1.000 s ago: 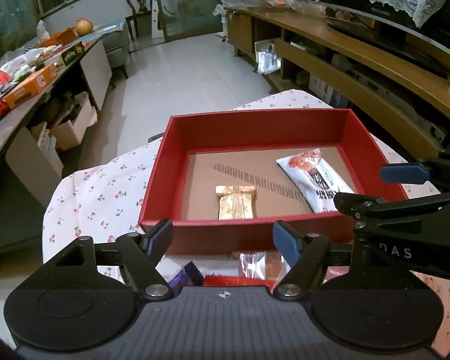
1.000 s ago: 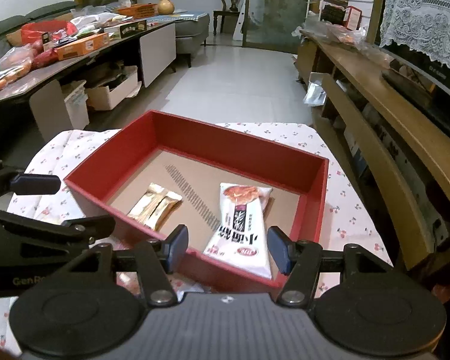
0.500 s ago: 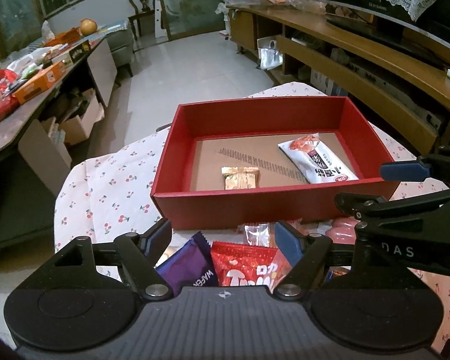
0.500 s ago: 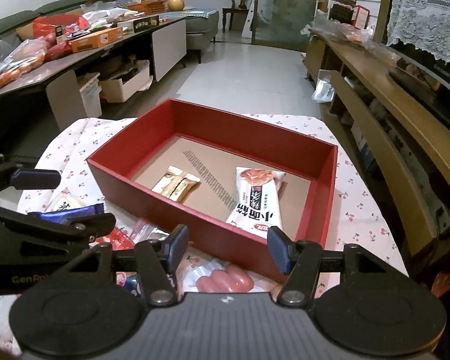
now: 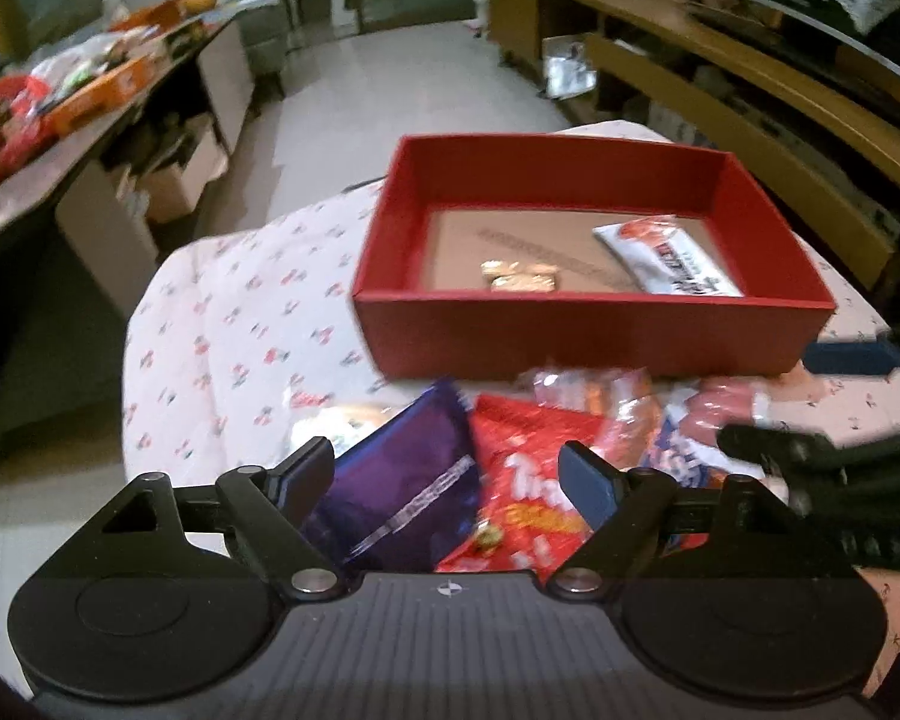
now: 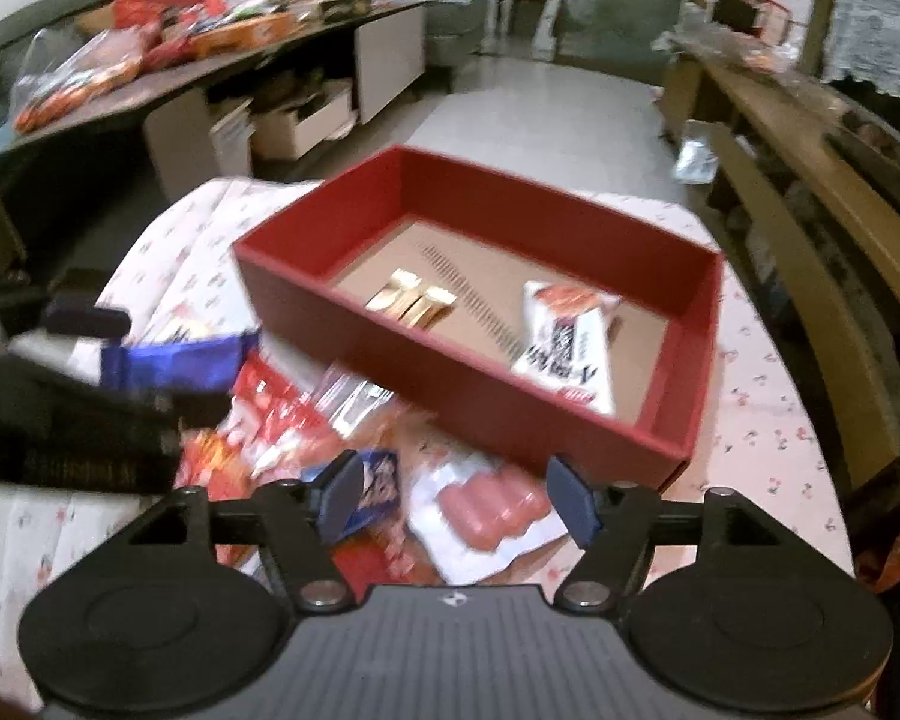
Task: Organize snacks
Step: 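Move the left tool to the red Trolli bag while the right tool approaches the sausage pack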
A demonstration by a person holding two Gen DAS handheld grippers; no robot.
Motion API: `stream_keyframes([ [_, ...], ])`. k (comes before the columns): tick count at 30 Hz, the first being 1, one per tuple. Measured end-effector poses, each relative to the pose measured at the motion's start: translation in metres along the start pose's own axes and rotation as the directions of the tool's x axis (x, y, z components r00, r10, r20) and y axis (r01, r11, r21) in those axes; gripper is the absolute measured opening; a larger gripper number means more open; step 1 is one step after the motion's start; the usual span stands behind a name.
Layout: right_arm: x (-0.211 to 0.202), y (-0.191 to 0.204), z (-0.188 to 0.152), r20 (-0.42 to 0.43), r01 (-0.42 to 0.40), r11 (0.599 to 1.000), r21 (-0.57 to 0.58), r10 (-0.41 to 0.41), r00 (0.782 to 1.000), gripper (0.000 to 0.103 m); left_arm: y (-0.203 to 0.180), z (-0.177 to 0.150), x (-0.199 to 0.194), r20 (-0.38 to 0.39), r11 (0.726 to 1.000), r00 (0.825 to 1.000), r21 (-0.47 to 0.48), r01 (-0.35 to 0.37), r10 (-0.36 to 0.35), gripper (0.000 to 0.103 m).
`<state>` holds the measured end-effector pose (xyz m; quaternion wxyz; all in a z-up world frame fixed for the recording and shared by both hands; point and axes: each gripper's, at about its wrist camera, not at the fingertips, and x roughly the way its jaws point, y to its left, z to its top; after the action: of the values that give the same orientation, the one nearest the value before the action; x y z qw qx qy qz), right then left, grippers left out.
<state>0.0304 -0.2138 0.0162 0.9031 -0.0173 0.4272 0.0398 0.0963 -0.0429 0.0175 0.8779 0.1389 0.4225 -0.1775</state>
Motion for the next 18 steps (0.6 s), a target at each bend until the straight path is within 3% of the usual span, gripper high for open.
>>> stream_keyframes([
  [8,0.022,0.024,-0.015,-0.091,-0.076,0.987,-0.144,0.063,0.994,0.073,0.030,-0.009,0.001,-0.057,0.993,0.997,-0.116,0.036,-0.043,0.086],
  [10,0.032,0.027,-0.015,-0.108,-0.074,0.982,-0.172,0.056,0.993,0.080,0.032,-0.010,0.001,-0.064,0.991,0.997,-0.127,0.045,-0.053,0.086],
  [13,0.047,0.026,-0.016,-0.138,-0.109,0.980,-0.167,0.087,0.987,0.081,0.031,-0.010,0.002,-0.073,0.990,0.995,-0.125,0.064,-0.074,0.087],
  [14,0.049,0.024,-0.016,-0.133,-0.124,0.982,-0.145,0.105,0.985,0.079,0.029,-0.010,0.002,-0.078,0.990,0.994,-0.121,0.065,-0.075,0.087],
  [15,0.048,0.022,-0.015,-0.139,-0.149,0.981,-0.121,0.132,0.981,0.062,0.028,-0.010,0.001,-0.078,0.991,0.994,-0.117,0.066,-0.076,0.087],
  [16,0.045,0.020,-0.013,-0.143,-0.162,0.982,-0.101,0.146,0.979,0.052,0.026,-0.010,0.000,-0.075,0.991,0.994,-0.112,0.070,-0.079,0.087],
  [18,0.039,0.018,-0.015,-0.141,-0.147,0.984,-0.096,0.132,0.981,0.047,0.023,-0.009,-0.001,-0.072,0.992,0.994,-0.102,0.078,-0.086,0.087],
])
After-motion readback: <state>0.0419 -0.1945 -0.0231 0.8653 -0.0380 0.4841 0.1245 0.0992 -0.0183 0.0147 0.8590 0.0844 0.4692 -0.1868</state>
